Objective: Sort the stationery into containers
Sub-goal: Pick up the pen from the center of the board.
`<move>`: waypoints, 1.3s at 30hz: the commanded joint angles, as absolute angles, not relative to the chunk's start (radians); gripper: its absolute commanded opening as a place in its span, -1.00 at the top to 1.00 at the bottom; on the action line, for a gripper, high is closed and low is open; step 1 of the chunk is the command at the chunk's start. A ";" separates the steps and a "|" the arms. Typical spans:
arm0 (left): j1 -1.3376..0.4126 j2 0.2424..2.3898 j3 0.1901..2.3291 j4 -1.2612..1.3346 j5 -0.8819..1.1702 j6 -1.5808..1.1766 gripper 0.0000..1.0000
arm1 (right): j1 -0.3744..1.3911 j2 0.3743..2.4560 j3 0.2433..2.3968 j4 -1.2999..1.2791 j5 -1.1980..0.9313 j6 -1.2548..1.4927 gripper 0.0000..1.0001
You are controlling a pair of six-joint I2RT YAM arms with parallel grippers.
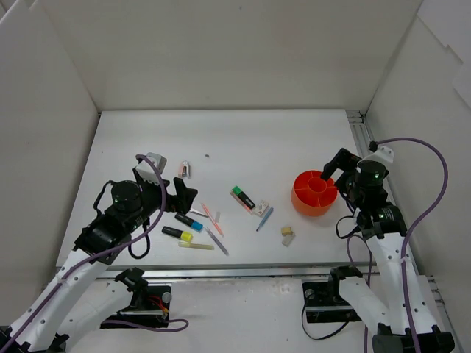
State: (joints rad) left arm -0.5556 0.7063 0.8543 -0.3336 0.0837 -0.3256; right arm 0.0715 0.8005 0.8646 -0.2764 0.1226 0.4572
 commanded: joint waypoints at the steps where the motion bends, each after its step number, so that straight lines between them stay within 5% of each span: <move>1: -0.560 0.696 0.864 -0.295 0.071 -0.319 -0.99 | 0.066 0.810 0.925 -0.241 0.072 0.391 -0.96; 14: -0.560 0.741 0.859 -0.307 0.091 -0.322 -0.99 | 0.089 0.976 0.956 -0.229 -0.340 0.263 -0.96; 17: -0.560 0.727 0.850 -0.304 0.098 -0.324 -0.99 | 0.213 0.977 0.954 -0.219 -0.229 0.146 -0.96; 27: -0.569 0.741 0.867 -0.337 0.090 -0.336 -0.99 | 0.405 1.227 1.322 -0.086 -0.576 -0.533 -0.96; 34: -0.592 0.785 0.858 -0.388 0.061 -0.390 -0.99 | 0.466 1.302 1.281 -0.247 -0.735 -1.227 -0.96; 39: -0.623 0.807 0.839 -0.429 -0.032 -0.454 -0.99 | 0.476 1.347 1.233 -0.486 -0.674 -1.422 -0.94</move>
